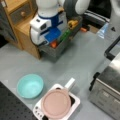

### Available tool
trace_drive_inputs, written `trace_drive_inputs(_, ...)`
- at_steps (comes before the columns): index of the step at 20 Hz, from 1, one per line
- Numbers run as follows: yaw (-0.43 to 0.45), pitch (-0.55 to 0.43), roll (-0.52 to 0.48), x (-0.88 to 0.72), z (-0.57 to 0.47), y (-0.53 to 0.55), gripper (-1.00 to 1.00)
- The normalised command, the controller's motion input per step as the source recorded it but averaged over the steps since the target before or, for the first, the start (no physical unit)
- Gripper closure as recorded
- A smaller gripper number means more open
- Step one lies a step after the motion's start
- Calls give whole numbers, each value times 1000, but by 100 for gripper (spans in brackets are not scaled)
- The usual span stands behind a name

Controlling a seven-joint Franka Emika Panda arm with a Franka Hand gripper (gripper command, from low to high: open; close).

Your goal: Open the drawer. Pick up the carrot. Put the carrots in the drawer.

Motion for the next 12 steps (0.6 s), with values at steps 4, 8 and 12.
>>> trace_drive_inputs(4, -31, -65, 159, -55, -78, -87, 100)
trace_drive_inputs(8, -51, -74, 151, -133, -68, -56, -100)
trace_drive_inputs(12, -60, -97, 141, -122, -70, -11, -100)
